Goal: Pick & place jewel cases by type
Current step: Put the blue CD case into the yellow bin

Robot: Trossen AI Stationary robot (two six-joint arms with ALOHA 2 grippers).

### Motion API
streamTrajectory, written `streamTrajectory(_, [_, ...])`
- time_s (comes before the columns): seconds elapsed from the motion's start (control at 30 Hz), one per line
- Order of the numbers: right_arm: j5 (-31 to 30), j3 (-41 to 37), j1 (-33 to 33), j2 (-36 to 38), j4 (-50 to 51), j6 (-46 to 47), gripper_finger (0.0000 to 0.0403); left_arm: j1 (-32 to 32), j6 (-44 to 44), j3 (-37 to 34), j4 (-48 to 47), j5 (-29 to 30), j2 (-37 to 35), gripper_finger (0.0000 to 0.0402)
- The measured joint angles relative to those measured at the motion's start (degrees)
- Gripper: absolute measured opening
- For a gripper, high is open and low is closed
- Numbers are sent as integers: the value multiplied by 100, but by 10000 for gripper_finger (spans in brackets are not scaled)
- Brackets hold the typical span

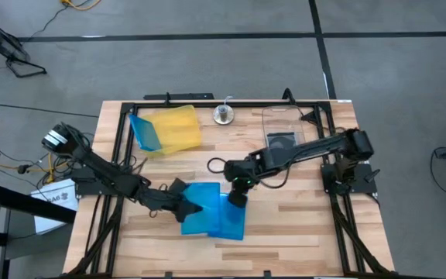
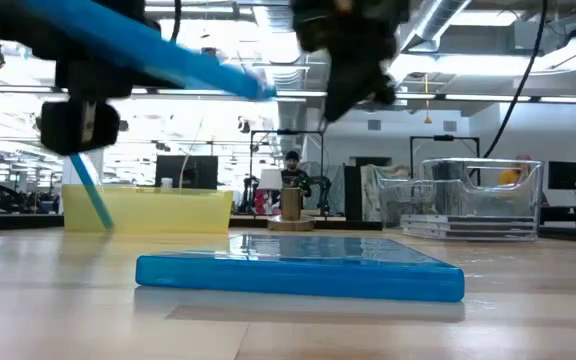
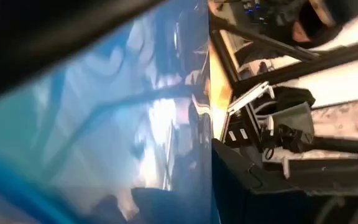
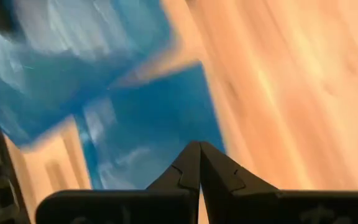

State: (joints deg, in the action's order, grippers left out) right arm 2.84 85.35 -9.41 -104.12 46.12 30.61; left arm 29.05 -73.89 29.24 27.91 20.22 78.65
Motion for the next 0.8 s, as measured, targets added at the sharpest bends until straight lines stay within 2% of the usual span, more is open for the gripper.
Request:
streamTrajectory(0.17, [-159, -31, 55, 604, 966, -489, 0, -56, 1030, -8, -176, 60, -631, 55])
streamTrajectory(0.4, [-280, -643, 50, 1839, 1265, -670, 0, -274, 2523, 10, -124, 342, -1410, 55])
streamTrajectory(0.67, [-515, -1428, 11, 3091, 1290, -485, 0, -568, 5829, 555, -263, 455, -1983, 53])
streamTrajectory(0.8, [-725, -1623, 13, 3384, 1386, -348, 0, -767, 7185, 1116, -929, 462, -2029, 53])
